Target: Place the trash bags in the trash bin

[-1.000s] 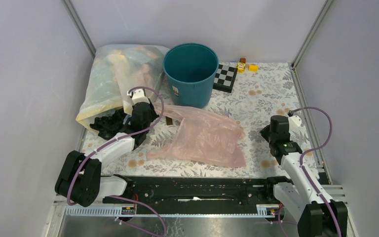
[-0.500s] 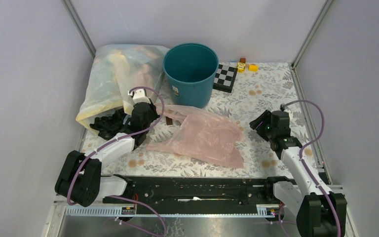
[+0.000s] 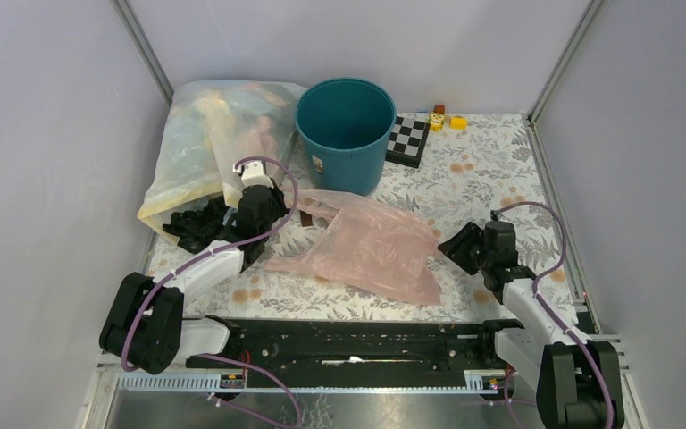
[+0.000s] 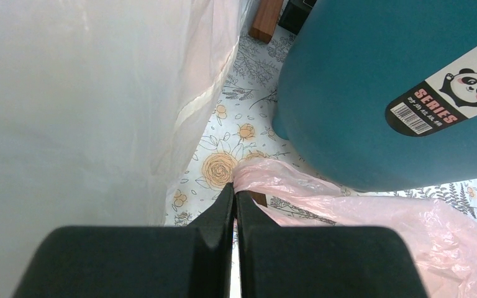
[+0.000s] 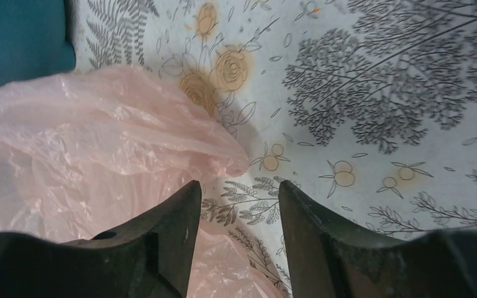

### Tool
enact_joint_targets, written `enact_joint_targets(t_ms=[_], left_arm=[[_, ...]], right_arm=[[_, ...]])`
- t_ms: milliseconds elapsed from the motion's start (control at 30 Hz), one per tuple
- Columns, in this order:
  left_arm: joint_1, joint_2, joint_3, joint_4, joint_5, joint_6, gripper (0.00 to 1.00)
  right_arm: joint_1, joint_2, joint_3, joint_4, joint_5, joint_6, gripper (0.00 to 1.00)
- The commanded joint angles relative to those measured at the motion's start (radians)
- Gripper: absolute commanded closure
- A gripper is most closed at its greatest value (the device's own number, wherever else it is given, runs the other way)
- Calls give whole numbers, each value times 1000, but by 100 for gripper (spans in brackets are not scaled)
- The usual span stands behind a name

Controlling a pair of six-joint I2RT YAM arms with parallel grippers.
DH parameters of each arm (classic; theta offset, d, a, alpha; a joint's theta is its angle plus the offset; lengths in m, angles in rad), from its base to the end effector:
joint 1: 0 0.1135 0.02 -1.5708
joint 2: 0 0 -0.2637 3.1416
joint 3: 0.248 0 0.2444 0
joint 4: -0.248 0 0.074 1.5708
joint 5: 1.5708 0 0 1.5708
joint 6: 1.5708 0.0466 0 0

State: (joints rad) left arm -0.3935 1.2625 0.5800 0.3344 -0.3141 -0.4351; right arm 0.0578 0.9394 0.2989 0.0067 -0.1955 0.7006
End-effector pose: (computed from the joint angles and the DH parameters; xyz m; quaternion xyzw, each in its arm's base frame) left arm 0.2576 -0.0913 0.2215 -0.1066 0.8068 -0.1110 0.5705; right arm 0.1858 0.0198 0.1620 0.2387 0.8564 0.2472 0.3852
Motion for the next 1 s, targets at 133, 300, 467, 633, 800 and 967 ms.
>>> enact_joint_targets(t_ms=[133,300,467,633,800,967], left_arm=[[6,-21,10,45,23,12,100],[5,-17,13,43,26,12,100],[5,0,22,41,40,14,100],[7,9,28,40,48,16,100],[6,10,28,41,51,18,100],[5,14,32,40,56,20,100]], right_arm=[[0,182,65,126,-113,-111,44],[-1,285,118,136,-90,-116,44],[13,362,152,137,-86,-126,43],[54,371,178,121,-36,-139,43],[75,381,200,161,-60,-155,34],[99,371,195,210,-71,-159,29]])
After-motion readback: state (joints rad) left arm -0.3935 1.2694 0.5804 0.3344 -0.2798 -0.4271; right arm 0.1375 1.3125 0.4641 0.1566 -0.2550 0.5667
